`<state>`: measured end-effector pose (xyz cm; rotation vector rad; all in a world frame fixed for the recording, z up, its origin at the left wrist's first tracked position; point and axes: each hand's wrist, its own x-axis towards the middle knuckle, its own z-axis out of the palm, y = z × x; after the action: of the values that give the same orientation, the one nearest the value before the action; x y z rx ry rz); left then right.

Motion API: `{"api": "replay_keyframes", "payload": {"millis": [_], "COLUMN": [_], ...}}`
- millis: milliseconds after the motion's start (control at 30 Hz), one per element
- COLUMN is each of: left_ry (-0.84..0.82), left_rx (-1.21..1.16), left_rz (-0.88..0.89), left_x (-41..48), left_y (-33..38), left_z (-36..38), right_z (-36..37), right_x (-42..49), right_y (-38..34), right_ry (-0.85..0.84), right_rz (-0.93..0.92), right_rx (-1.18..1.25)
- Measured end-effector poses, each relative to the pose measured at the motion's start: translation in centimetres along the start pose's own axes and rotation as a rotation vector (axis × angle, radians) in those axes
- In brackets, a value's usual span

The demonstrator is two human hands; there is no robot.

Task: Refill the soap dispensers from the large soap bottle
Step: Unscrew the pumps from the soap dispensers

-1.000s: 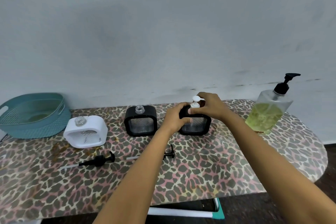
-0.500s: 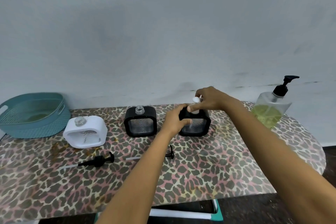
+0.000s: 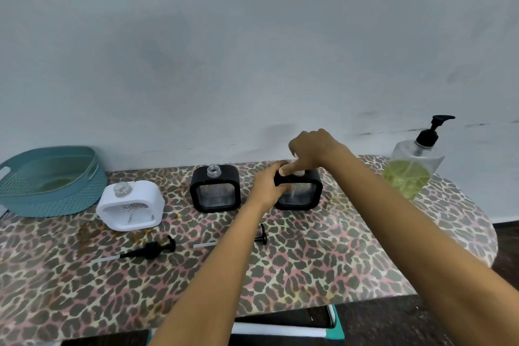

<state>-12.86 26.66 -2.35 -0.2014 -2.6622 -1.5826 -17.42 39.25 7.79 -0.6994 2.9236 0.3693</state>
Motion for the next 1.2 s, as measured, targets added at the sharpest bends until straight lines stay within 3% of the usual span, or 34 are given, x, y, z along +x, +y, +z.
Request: {"api": "replay_keyframes", "payload": {"millis": [100, 233, 367, 467, 700, 867, 967, 1067, 1200], "left_ry": [0.004, -0.002, -0.007, 0.006, -0.008, 0.005, -0.014, -0.043, -0.033], "left_rx": [0.014, -0.004, -0.022, -0.016, 0.014, 0.03, 0.075, 0.102, 0.046], "left_rz": [-0.003, -0.04, -0.043, -0.037, -0.052, -0.052, -0.039, -0.042, -0.068], "left_x": [0.0, 0.1, 0.0, -0.1, -0.2, -0.5, -0.7, -0.8, -1.4], "left_y": [0.1, 0.1, 0.1, 0.2, 0.5, 0.9, 1.3, 1.4, 1.3], "left_z": [0.0, 0.1, 0.1, 0.1, 0.1, 0.2, 0.0, -0.2, -0.4], "right_z": [-0.6, -1.1, -0.9, -0.3, -2.4, -4.3, -1.5, 4.3, 11.6], "right_x": [0.1, 0.3, 0.0, -0.1, -2.2, -7.3, -10.5, -12.1, -12.7], "right_y": [-0.9, -0.8, -0.5, -0.4, 0.9, 4.5, 6.3, 6.6, 3.8], "right_ry": [-0.053, -0.057, -0.06, -0.039, 0.153, 0.264, 0.329, 0.277, 0.117], "right_rz": [0.028, -0.181, -0.119, -0.008, -0.106, -0.018, 0.017, 0.043, 0.115], "right_rx": [-0.092, -0.158, 0.205, 0.25, 0.532, 0.696, 1.037, 1.335, 1.478]}}
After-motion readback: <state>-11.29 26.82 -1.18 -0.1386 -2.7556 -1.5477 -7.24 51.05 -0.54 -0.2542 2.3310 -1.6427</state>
